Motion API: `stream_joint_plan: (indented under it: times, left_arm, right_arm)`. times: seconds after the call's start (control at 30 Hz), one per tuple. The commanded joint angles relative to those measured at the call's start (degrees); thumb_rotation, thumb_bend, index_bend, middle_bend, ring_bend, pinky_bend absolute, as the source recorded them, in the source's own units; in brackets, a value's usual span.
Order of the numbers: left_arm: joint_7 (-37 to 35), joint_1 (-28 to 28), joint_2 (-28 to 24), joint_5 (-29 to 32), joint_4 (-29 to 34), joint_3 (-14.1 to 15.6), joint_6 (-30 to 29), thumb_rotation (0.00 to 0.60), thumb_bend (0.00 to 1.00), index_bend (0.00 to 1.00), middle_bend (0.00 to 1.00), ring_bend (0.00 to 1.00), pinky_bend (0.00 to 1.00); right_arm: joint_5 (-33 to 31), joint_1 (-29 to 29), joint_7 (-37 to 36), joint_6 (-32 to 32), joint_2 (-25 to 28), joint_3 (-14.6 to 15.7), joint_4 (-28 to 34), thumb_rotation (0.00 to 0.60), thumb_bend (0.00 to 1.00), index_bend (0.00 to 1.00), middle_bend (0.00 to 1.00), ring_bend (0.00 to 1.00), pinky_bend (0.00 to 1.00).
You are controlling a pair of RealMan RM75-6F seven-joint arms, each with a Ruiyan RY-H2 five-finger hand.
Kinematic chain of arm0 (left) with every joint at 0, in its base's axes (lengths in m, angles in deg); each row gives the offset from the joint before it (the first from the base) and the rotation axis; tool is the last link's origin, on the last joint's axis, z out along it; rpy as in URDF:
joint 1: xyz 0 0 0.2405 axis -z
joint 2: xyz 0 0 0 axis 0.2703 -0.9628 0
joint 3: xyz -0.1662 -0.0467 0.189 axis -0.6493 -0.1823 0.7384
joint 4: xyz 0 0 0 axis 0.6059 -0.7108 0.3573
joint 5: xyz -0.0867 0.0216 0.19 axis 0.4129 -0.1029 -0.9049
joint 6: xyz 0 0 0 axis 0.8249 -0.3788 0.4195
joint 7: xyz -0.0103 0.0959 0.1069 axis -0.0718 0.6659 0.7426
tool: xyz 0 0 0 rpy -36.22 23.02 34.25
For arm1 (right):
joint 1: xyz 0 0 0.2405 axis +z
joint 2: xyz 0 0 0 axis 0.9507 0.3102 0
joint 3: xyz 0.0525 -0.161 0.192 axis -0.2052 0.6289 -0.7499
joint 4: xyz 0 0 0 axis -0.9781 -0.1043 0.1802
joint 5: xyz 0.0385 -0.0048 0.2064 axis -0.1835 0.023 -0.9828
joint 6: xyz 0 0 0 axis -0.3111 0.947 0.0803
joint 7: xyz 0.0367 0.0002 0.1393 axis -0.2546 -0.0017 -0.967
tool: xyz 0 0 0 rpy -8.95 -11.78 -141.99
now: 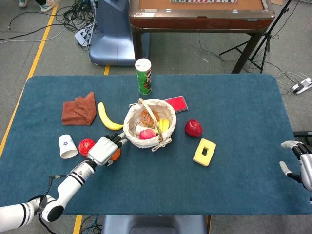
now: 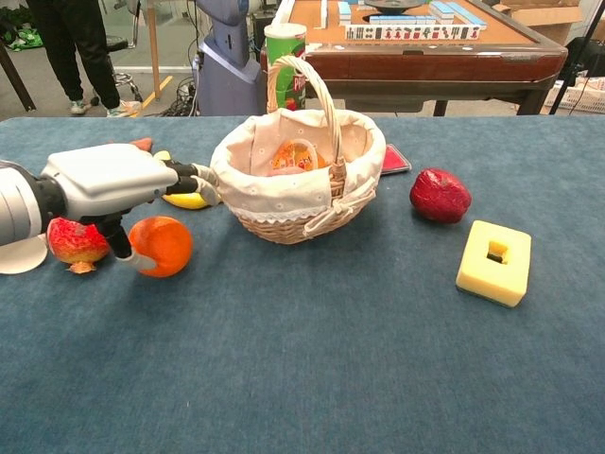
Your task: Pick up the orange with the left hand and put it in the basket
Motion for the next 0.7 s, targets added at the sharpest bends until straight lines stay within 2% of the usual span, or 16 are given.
stream_joint_plan:
  times: [0.03,0.17,0.33,0.4,0.7]
  left_arm:
    - [0.27,0.40,0.64,0.92,-1.03,0.54,0.76,0.600,0.19,0.22,0.08,0.14,0.36]
    - [0.86,0.77,1.25,1.75,-2.07,1.30,1.42,0.600,0.19,0.24,0.11,0.18,0.36]
    - [-0.01,0.59,2.76,1.08,-3.89,1.55,-0.14,0.600,0.19,0.40,0.33,0.39,0.43]
    - [-1.16,0.33,2.98,-0.17,-4.26,1.48,-1.52,0.600,0.19,0.42,0.39,0.43,0.46]
    - [-7.50,-1.15,-0.05,-5.80,-1.41,-0.20,-8.71,0.600,0.19,0.45,0.42,0.47,0.51]
  right_arm:
    - [-0.06,-0.04,0.01,0.03,0.03,0.03,-0.03,0.600,0.29,0.35,0.33,0.33,0.40]
    - [-0.06,-0.11,0.03,-0.11,0.09,-0.01,0.00,0.600,0.29,0.35,0.33,0.33,0.40]
    - [0.16,0.02,0.01,0.09,0.01,0.07,0.07,0.600,0.29,0.35,0.33,0.33,0.40]
    - [0.19,0.00,-0.01,0.01,0.01,0.04,0.09,0.600,0.29,0.35,0.33,0.33,0.40]
    - [0.35,0.02,0.11,0.01,0.00,0.08,0.21,0.600,0.29,0.35,0.33,0.33,0.40]
